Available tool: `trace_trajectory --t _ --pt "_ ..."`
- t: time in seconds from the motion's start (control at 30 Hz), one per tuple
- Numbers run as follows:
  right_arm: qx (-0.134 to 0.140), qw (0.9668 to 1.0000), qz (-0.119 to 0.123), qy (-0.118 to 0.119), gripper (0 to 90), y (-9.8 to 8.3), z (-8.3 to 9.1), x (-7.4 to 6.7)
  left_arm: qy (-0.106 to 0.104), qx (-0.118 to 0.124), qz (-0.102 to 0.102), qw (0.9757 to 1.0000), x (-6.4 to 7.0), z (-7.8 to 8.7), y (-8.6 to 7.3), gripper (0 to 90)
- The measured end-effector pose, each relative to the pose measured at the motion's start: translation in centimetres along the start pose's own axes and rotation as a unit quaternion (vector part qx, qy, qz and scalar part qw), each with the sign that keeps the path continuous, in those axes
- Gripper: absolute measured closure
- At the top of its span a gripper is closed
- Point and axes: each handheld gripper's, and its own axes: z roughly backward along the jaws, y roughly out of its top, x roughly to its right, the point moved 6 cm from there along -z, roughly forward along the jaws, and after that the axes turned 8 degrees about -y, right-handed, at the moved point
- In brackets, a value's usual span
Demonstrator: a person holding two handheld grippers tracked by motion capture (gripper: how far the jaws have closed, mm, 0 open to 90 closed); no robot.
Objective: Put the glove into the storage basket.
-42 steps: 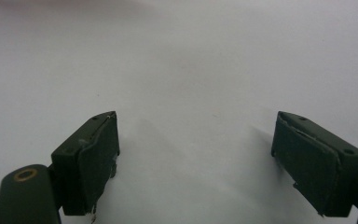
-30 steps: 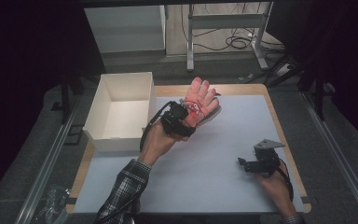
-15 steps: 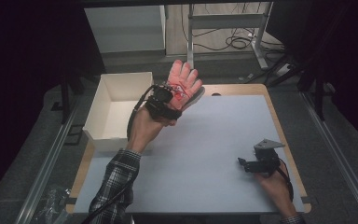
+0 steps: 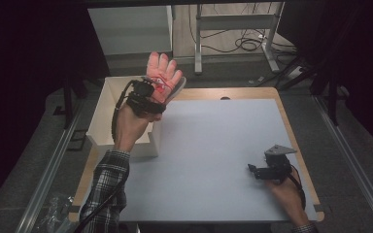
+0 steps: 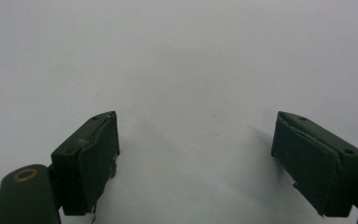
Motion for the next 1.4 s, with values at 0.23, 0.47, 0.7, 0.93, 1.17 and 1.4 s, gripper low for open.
trace_trajectory --t 0.23,0.47,0.7,0.93,1.17,1.4 --pt "0.0 1.0 0.001 0.0 15.3 0.0 0.0 0.0 0.027 0.01 0.043 0.9986 -3.3 0.8 -1.4 38.9" --pt "0.0 1.0 0.0 -0.001 15.2 0.0 0.0 0.0 0.038 0.006 0.077 0.9963 -5.6 0.6 -3.2 38.7" --pt "0.0 1.0 0.0 0.0 15.3 0.0 0.0 0.0 0.039 -0.004 0.097 0.9946 -6.9 -1.0 -4.8 38.1" --pt "0.0 1.0 0.0 0.0 15.3 0.0 0.0 0.0 0.04 -0.017 0.107 0.9933 -7.7 -3.6 -6.0 37.7" --pt "0.0 1.0 0.0 0.0 15.3 0.0 0.0 0.0 0.043 -0.04 0.119 0.9912 -8.2 -6.1 -7.0 37.3" --pt "0.0 1.0 0.0 0.0 15.3 0.0 0.0 0.0 0.045 -0.07 0.127 0.9884 -7.9 -8.0 -7.1 36.4"
